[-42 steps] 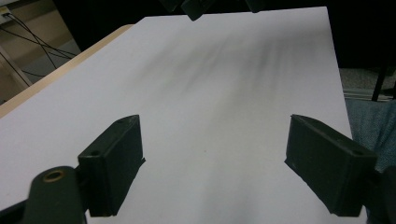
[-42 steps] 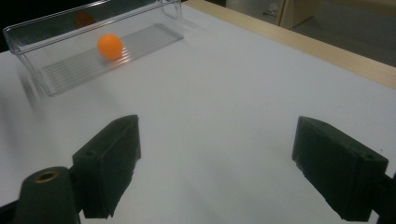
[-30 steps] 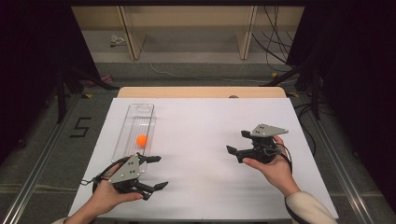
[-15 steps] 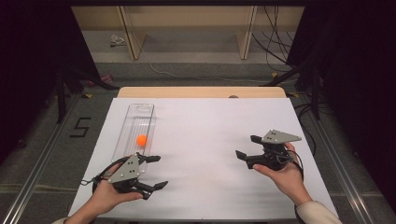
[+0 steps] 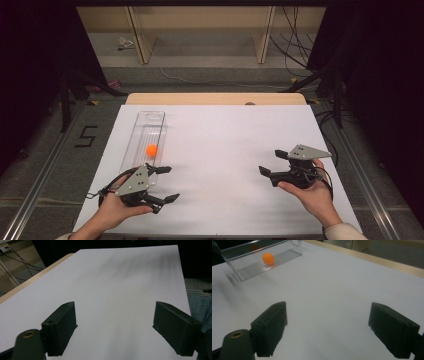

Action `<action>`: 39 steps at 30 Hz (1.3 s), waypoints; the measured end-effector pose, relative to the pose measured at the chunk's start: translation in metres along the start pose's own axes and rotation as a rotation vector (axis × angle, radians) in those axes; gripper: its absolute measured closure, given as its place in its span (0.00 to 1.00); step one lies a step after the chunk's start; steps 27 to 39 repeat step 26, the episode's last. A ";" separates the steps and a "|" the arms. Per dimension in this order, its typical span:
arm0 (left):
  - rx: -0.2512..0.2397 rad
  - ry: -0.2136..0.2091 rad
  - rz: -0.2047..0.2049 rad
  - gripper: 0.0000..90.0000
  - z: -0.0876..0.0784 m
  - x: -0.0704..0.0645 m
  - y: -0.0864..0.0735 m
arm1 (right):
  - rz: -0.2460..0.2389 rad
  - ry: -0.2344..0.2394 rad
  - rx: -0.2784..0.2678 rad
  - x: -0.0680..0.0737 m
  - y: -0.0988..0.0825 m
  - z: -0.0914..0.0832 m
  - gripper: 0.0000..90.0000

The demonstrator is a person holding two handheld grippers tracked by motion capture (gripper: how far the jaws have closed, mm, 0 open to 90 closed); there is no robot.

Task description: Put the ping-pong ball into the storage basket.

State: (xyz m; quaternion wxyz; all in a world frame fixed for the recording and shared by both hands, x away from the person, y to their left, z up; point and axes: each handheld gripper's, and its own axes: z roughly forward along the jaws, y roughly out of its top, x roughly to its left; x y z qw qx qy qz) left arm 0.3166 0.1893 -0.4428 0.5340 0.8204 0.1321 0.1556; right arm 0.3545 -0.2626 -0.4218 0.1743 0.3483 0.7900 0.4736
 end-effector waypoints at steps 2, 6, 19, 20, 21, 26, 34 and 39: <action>0.000 0.000 0.000 0.20 0.000 0.000 0.000 | 0.001 0.001 0.001 0.000 -0.001 -0.001 0.18; 0.002 0.000 0.000 0.20 0.000 0.000 0.000 | 0.003 -0.001 0.006 0.000 -0.003 -0.003 0.18; -0.009 -0.001 -0.011 0.20 -0.001 0.001 0.000 | -0.008 -0.004 0.007 0.000 -0.006 -0.004 0.18; -0.007 -0.002 -0.010 0.20 -0.001 0.001 0.000 | -0.008 -0.004 0.007 0.000 -0.006 -0.004 0.18; -0.007 -0.003 -0.011 0.20 -0.001 0.001 0.000 | -0.005 -0.004 0.006 -0.001 -0.006 -0.004 0.18; -0.008 -0.003 -0.012 0.20 -0.001 0.001 0.000 | -0.006 0.000 0.009 -0.001 -0.007 -0.003 0.18; -0.008 -0.003 -0.012 0.20 -0.001 0.001 0.000 | -0.006 0.000 0.009 -0.001 -0.007 -0.003 0.18; -0.008 -0.003 -0.012 0.20 -0.001 0.001 0.000 | -0.006 0.000 0.009 -0.001 -0.007 -0.003 0.18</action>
